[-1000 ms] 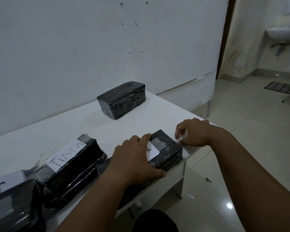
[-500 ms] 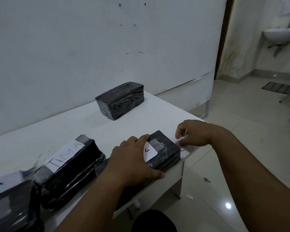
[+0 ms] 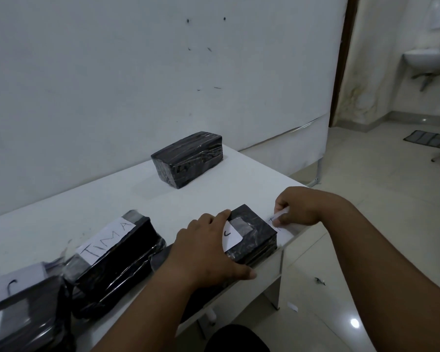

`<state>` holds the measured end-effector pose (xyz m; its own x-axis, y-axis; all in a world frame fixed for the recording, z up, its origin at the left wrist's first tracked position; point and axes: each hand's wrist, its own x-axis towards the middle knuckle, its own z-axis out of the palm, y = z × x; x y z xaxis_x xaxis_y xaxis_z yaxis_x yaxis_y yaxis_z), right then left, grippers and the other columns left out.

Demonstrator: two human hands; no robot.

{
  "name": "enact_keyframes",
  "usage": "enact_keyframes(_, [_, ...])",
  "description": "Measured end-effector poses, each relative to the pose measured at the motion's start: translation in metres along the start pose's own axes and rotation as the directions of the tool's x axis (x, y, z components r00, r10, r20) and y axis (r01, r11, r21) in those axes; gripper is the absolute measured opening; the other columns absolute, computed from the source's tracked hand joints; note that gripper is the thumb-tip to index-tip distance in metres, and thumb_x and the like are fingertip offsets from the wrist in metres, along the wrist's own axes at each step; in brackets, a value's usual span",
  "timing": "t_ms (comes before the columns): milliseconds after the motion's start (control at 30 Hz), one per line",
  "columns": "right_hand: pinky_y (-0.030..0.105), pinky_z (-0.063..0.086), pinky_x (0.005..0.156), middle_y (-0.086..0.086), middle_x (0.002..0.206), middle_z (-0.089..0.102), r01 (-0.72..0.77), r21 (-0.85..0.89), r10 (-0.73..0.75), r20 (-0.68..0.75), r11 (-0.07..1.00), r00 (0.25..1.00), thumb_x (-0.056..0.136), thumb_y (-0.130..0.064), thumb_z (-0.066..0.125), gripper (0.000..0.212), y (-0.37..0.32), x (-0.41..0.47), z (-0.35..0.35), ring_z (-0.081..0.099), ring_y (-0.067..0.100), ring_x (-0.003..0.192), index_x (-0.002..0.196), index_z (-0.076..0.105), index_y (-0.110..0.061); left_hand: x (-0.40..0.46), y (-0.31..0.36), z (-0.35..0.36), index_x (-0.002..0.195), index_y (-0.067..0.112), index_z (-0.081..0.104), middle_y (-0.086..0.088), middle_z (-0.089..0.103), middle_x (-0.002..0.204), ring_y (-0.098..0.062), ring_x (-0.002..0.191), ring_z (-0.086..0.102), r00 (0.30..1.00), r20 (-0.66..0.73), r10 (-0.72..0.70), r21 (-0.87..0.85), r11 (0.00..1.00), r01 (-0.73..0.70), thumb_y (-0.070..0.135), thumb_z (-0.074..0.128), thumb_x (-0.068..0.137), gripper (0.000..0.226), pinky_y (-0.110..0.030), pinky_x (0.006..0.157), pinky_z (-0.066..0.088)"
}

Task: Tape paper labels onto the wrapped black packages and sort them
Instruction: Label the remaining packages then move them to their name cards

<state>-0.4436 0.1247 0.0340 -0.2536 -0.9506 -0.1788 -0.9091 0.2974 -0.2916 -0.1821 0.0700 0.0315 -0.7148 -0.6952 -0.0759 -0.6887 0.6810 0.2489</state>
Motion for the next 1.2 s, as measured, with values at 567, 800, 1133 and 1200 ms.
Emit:
enact_keyframes(567, [0.035,0.047,0.082,-0.017,0.091,0.066,-0.010,0.119,0.055,-0.378,0.993,0.924,0.088,-0.047,0.074,0.016,-0.051,-0.052,-0.069,0.061,0.010,0.091,0.086,0.071,-0.031,-0.003,0.014,-0.027,0.145,0.048,0.040,0.020,0.048,0.147,-0.006,0.131,0.048,0.963,-0.219,-0.156,-0.489,0.872,0.030,0.086,0.064,0.066,0.091,-0.027,0.100,0.041])
enact_keyframes(800, [0.024,0.044,0.066,-0.014,0.081,0.073,0.230,0.387,-0.100,-0.328,0.893,0.939,0.087,-0.043,0.076,0.015,-0.083,-0.060,-0.070,0.064,0.002,0.076,0.085,0.078,-0.028,-0.013,0.014,-0.053,0.124,0.030,0.065,0.005,0.076,0.105,-0.012,0.086,0.077,0.974,-0.098,-0.205,-0.901,0.435,0.001,0.059,0.076,0.078,0.056,-0.036,0.083,0.063])
enact_keyframes(1133, [0.031,0.061,0.074,0.005,0.099,0.074,0.221,0.725,-0.018,-0.278,0.653,0.961,0.091,-0.017,0.075,0.018,-0.110,-0.050,-0.051,0.068,0.018,0.082,0.106,0.072,-0.026,-0.042,-0.025,-0.074,0.093,0.016,0.078,-0.003,0.078,0.082,-0.017,0.076,0.075,0.847,-0.295,-0.442,-0.918,0.376,-0.124,0.022,0.072,0.094,0.009,-0.032,0.075,0.062])
enact_keyframes(1200, [0.034,0.061,0.076,0.010,0.095,0.075,0.233,0.789,0.018,-0.295,0.568,0.955,0.090,-0.015,0.077,0.017,-0.114,-0.047,-0.048,0.068,0.017,0.078,0.105,0.073,-0.022,-0.046,-0.033,-0.079,0.093,0.016,0.079,-0.002,0.079,0.082,-0.017,0.076,0.075,0.831,-0.316,-0.458,-0.911,0.392,-0.130,0.022,0.071,0.095,0.009,-0.033,0.075,0.062])
